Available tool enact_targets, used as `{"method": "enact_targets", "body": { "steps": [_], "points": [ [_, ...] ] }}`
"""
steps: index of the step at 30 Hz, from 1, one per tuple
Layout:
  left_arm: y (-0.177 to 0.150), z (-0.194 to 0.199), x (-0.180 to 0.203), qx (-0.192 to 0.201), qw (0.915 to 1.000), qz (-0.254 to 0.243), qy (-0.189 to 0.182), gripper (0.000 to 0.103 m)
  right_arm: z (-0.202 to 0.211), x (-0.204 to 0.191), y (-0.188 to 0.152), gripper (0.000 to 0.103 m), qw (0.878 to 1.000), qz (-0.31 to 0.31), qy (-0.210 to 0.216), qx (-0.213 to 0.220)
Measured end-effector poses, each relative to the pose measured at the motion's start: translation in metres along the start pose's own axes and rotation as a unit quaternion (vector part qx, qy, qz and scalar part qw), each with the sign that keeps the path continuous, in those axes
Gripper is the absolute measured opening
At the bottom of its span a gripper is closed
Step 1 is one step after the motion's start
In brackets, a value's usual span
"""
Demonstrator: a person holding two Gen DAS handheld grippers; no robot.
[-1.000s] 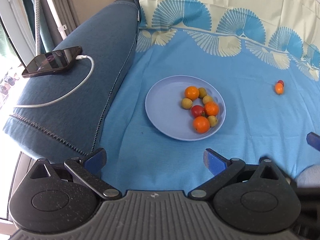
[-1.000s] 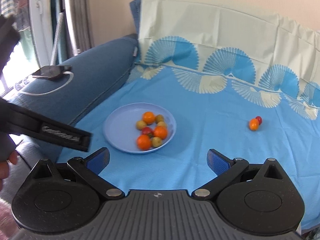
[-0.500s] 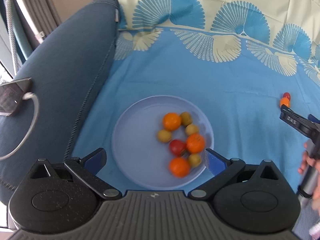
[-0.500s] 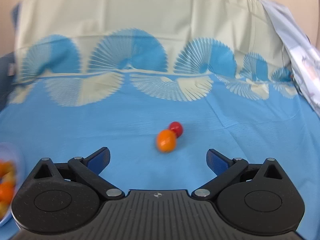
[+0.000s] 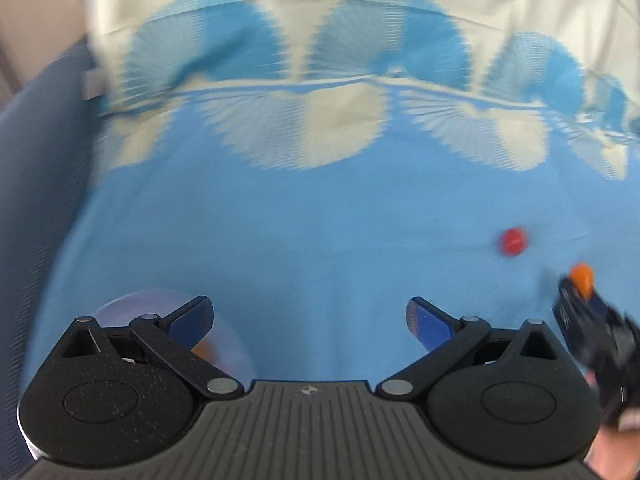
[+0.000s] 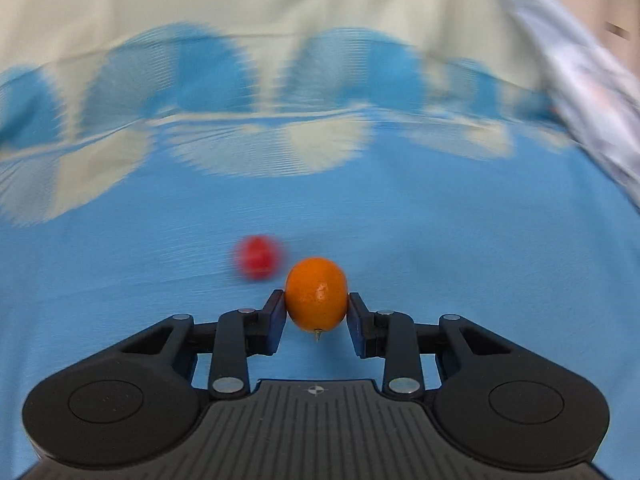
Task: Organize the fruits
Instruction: 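Grasp the red tomato with the left tool while the right tool grasps the tangerine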
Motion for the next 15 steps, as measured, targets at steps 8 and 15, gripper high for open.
{"method": "enact_targets", "body": {
  "steps": [8, 15],
  "points": [
    [0.01, -0.099, 0.134, -0.032, 0.9949, -0.04, -0.087, 0.103, -0.021, 0.094, -0.02, 0.035, 0.992, -0.073, -0.103, -0.022],
    [-0.003, -0.138, 0.175, -0.043, 0.9925, -0.058, -0.099, 0.103, -0.027, 0.094, -0.02, 0.035, 0.992, -0.075, -0.105, -0.008]
  ]
}}
Point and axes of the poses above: each gripper's, at about its wrist camera, not at the fingertips, and z roughly against the way its jaws point, x to its right, y to its top, the point moved 5 cm from there along -z, roughly the way its jaws point, and after that the axes turned 14 degrees about x, right-handed, at the moved point
